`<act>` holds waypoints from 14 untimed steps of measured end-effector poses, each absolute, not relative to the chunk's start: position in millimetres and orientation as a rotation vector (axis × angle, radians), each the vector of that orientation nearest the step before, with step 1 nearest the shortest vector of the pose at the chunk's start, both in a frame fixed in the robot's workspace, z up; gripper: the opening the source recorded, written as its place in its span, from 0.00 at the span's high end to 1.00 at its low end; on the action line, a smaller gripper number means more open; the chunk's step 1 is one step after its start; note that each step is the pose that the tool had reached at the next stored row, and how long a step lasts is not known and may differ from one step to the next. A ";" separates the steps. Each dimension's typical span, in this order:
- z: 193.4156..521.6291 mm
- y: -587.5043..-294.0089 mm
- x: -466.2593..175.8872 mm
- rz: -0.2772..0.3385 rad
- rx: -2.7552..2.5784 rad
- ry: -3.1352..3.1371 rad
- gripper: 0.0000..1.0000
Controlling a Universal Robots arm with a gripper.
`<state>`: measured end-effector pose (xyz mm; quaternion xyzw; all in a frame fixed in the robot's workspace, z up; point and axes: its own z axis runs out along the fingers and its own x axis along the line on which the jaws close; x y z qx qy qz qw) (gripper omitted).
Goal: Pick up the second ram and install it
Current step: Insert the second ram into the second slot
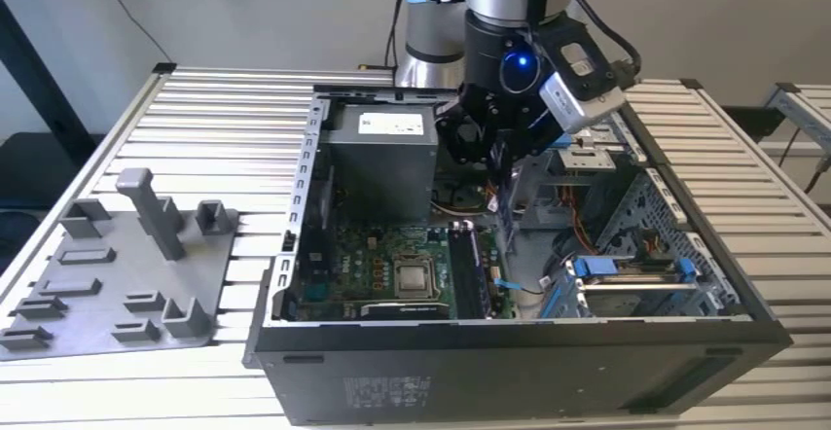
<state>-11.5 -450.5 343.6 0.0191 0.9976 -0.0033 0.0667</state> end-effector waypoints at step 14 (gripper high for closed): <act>318.2 -458.3 -15.4 -0.009 0.046 3.008 0.83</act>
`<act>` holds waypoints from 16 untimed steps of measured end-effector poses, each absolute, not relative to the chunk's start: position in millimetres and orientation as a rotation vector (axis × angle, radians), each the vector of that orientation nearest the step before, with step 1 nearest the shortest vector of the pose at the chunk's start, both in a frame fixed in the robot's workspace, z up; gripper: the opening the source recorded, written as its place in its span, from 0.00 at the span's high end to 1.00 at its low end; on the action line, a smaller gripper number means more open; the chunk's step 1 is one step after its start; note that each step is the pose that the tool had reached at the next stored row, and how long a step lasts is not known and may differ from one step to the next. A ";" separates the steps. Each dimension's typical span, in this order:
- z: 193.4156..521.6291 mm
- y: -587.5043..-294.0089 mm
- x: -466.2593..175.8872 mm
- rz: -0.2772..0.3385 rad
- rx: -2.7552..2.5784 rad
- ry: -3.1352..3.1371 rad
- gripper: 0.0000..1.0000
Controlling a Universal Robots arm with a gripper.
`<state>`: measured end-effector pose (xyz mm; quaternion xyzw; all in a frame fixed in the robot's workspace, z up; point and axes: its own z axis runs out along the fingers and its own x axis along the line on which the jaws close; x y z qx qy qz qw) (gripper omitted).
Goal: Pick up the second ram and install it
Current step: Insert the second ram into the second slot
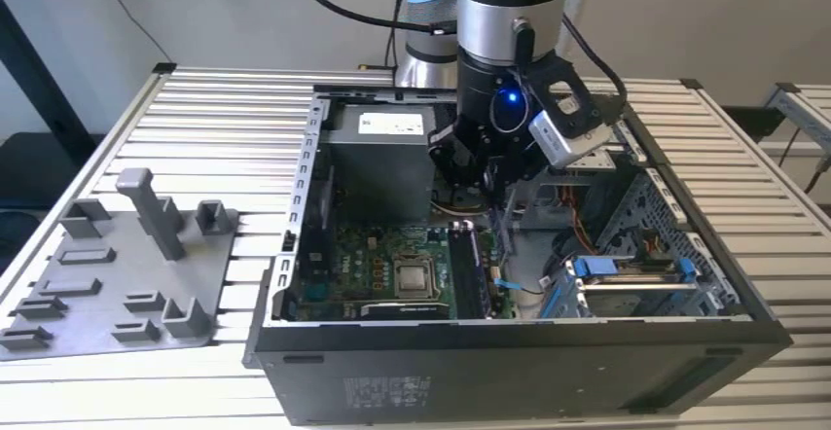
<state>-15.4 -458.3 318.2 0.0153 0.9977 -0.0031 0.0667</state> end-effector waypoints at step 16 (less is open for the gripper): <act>307.5 -459.1 -25.5 -0.009 0.035 3.009 0.83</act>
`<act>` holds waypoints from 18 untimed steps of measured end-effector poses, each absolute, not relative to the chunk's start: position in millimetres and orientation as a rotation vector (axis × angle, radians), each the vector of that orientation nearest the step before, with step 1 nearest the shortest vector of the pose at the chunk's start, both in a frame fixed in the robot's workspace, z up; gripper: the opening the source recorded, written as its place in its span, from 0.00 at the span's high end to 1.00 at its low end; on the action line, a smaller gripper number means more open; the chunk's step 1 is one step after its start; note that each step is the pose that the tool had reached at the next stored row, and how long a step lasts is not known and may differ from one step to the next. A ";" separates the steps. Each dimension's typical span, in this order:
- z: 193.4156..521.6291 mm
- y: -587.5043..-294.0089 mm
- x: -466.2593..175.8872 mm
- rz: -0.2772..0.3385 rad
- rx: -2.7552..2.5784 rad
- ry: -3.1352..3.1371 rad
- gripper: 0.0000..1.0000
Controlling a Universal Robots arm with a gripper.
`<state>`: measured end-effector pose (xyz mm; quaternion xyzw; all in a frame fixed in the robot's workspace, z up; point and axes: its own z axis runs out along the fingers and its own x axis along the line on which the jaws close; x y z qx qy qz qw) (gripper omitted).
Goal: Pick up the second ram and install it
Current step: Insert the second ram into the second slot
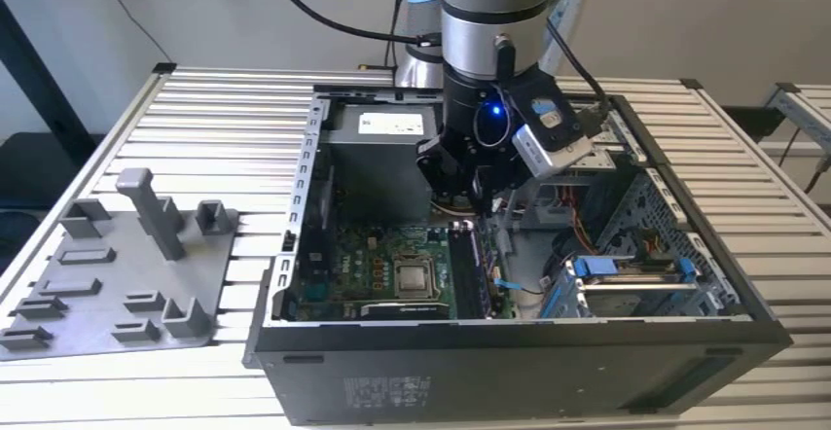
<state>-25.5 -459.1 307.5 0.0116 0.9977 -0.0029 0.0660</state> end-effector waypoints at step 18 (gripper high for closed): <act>286.4 -458.9 -30.0 -0.008 0.033 3.010 0.83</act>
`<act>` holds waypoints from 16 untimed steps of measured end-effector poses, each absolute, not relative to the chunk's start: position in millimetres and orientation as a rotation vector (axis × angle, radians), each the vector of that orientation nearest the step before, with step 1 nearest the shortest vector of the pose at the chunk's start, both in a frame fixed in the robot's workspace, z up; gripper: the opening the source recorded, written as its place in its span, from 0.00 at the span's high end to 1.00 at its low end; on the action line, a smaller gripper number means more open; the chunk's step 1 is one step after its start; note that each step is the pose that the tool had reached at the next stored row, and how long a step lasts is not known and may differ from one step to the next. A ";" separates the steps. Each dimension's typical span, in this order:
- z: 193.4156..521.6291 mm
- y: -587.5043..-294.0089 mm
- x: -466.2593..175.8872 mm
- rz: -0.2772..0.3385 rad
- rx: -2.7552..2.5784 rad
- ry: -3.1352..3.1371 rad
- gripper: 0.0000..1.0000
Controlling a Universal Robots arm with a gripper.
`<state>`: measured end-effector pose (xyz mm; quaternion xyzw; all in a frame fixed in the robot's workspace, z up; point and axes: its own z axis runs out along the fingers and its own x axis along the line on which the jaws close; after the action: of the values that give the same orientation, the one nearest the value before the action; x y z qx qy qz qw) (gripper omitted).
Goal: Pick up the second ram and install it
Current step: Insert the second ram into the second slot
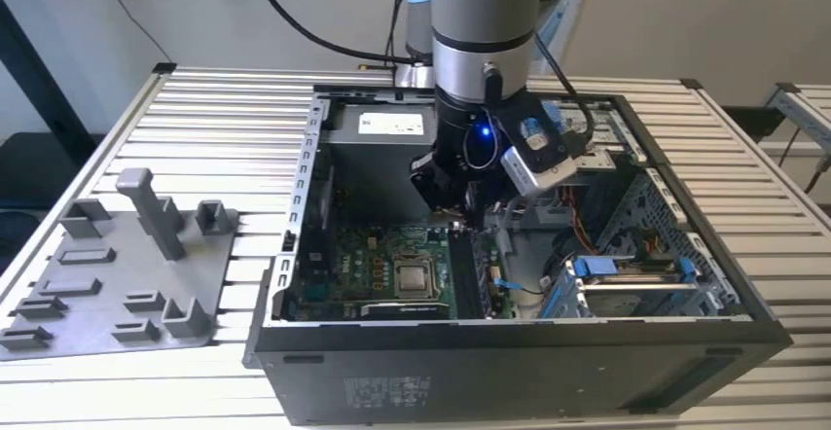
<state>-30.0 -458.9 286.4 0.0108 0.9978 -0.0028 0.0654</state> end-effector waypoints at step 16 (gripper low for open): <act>260.4 -456.9 -30.6 -0.010 0.050 3.022 0.83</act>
<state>-30.6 -456.9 260.4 0.0164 0.9981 -0.0032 0.0595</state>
